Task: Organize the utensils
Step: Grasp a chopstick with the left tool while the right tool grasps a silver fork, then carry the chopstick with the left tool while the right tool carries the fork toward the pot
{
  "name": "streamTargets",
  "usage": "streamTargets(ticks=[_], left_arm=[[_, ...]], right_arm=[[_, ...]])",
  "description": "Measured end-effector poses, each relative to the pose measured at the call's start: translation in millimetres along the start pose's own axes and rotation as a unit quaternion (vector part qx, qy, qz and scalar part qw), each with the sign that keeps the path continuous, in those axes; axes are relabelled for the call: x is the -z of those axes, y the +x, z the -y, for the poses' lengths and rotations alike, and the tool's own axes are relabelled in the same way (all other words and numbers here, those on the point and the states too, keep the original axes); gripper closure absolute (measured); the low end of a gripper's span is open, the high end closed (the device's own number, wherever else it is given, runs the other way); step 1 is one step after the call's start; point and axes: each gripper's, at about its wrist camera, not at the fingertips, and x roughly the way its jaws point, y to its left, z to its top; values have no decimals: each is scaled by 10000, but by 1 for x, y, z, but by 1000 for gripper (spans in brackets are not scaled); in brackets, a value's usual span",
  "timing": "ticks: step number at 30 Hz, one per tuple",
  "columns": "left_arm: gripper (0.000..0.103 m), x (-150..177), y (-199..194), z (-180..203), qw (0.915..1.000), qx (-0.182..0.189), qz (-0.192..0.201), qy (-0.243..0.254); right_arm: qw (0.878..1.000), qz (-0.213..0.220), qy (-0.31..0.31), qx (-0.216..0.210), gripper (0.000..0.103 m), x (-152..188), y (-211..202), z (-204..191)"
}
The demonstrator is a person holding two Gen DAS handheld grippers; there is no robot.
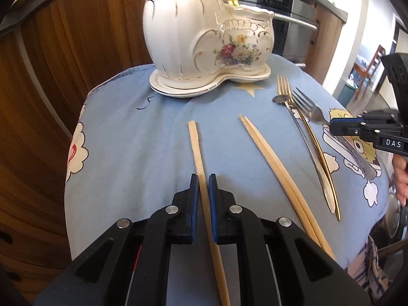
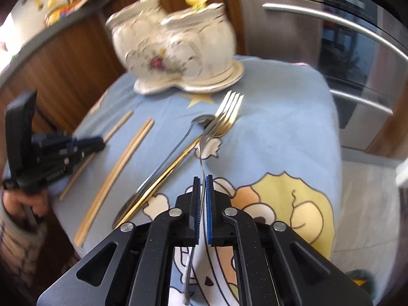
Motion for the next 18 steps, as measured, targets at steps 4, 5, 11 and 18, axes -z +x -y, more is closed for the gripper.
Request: streamTargets(ticks=[4,5,11,18], left_arm=[[94,-10,4,-8,9985,378,-389,84],[94,-13,4,-10,9977,465,-486,113],[93,-21,8,-12,9923,672,-947,430],[93,-27,14,-14,9873,823,-1257,521]], right_arm=[[9971,-505,-548,168,95,-12,12,-10],[9959,-622,-634,187,95,-16,15,-11],[9895,-1078,-944,187,95,-29,26,-14],[9868,-1163,-1108,219,97,-33,26,-18]])
